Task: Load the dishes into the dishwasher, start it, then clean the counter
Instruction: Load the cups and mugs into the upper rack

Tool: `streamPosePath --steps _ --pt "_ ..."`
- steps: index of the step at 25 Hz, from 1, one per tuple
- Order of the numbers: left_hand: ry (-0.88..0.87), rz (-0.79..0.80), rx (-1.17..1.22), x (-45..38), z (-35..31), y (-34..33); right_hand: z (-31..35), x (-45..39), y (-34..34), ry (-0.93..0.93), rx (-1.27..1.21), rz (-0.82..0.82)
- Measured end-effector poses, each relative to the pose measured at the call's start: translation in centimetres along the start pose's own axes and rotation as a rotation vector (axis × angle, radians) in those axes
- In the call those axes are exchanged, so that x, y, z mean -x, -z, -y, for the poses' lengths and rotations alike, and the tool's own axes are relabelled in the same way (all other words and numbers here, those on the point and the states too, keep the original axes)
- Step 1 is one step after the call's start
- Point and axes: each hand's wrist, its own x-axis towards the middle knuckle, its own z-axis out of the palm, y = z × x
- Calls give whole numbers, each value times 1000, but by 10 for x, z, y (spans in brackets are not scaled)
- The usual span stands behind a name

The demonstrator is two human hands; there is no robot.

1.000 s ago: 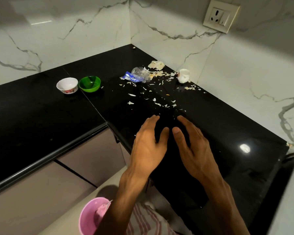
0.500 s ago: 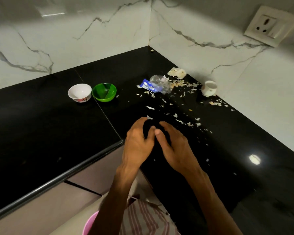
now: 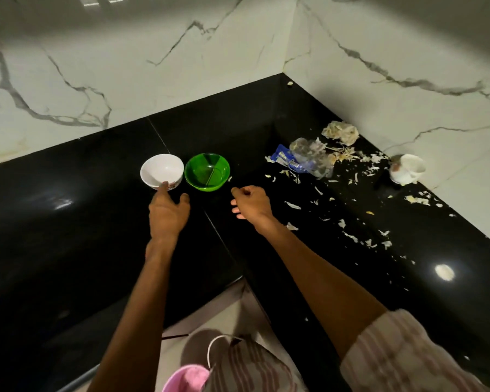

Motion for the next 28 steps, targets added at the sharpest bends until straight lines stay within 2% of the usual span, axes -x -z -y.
streamPosePath --steps 4,8,13,16,19,24,28 --pt "48 -67 33 -38 7 5 18 -40 -31 -85 -13 18" --pt "-10 -127 -9 -54 14 3 25 -61 -49 -133 13 6" --pt "-84 -177 48 -22 4 -9 5 -45 -3 -81 -78 6" --pt "-201 -65 120 24 -10 -41 -38 -3 68 -51 -186 -121" --pt "-354 109 221 82 -39 -92 -94 57 143 -129 -270 -355" --pt "-616 537 218 201 -89 -170 -192 172 259 -234 -188 -837" --pt "-698 752 126 272 -97 -205 -236 242 308 -327 -165 -1005"
